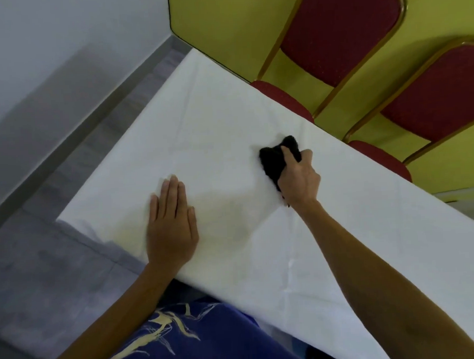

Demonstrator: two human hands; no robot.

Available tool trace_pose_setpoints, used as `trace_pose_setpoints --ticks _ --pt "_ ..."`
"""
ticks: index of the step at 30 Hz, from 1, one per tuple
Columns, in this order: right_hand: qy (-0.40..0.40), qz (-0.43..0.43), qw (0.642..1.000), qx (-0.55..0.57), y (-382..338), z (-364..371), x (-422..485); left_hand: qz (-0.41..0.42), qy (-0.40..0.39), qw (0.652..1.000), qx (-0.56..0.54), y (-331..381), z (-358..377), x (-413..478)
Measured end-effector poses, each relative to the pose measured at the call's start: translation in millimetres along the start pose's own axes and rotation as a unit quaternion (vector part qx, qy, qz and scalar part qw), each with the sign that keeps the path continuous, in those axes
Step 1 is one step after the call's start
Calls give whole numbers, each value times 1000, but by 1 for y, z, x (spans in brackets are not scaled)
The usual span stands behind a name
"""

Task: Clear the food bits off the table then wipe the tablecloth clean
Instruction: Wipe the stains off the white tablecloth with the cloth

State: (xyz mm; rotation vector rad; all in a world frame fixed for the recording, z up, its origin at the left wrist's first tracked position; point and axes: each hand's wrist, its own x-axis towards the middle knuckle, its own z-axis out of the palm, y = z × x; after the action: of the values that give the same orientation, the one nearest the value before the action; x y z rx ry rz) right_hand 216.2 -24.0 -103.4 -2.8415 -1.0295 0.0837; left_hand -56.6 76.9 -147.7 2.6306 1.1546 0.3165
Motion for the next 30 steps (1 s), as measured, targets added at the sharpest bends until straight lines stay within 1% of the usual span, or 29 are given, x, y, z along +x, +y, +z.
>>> trace_pose_setpoints --ticks 5,7,8,10,11,12,13,14,15,18,20,21,22,23,24,25,26,28,29,30 --pt "7 150 989 4 52 -13 -18 -4 2 1000 -10 -1 -1 -2" --pt "8 214 977 13 71 -19 -21 -6 -2 1000 -13 0 -2 -1" --pt "13 260 965 31 80 -23 -21 -8 -5 1000 -15 0 -2 -1" --pt "37 369 922 115 96 -30 -21 -12 -14 1000 -18 -1 -3 -1" --pt "53 416 890 178 100 -32 -21 -12 -18 1000 -18 -1 -4 -1" --pt "68 444 863 231 99 -35 -22 -11 -23 1000 -16 -1 -4 -1" --pt "80 452 847 268 93 -38 -23 -11 -26 1000 -13 0 -5 -1" --pt "87 444 840 300 79 -40 -23 -13 -29 999 -10 1 -6 -1" --pt "86 424 841 324 59 -42 -26 -15 -32 999 -8 2 -7 0" --pt "64 316 865 384 -19 -40 -47 -21 -39 999 -12 3 -7 1" --pt "43 233 886 398 -72 -31 -72 -22 -42 999 -21 0 -4 1" --pt "20 187 905 381 -94 -24 -84 -16 -47 998 -30 -2 -2 0" --pt "-17 135 931 338 -113 -15 -96 -5 -50 998 -40 -6 -1 -1" --pt "-61 82 957 271 -125 -5 -107 9 -54 997 -46 -11 -1 -1" --pt "-87 38 974 204 -129 5 -116 23 -57 997 -44 -16 -2 -1" --pt "-93 7 983 157 -125 13 -120 33 -60 997 -35 -20 -4 -1" --pt "-79 -12 988 133 -116 19 -119 37 -60 997 -26 -21 -6 -1" --pt "-22 -32 993 112 -92 21 -107 26 -48 998 -18 -17 -8 0" --pt "2 -20 994 106 -78 18 -97 19 -45 999 -19 -15 -9 1" --pt "2 10 995 103 -61 15 -84 16 -47 999 -20 -14 -9 1"
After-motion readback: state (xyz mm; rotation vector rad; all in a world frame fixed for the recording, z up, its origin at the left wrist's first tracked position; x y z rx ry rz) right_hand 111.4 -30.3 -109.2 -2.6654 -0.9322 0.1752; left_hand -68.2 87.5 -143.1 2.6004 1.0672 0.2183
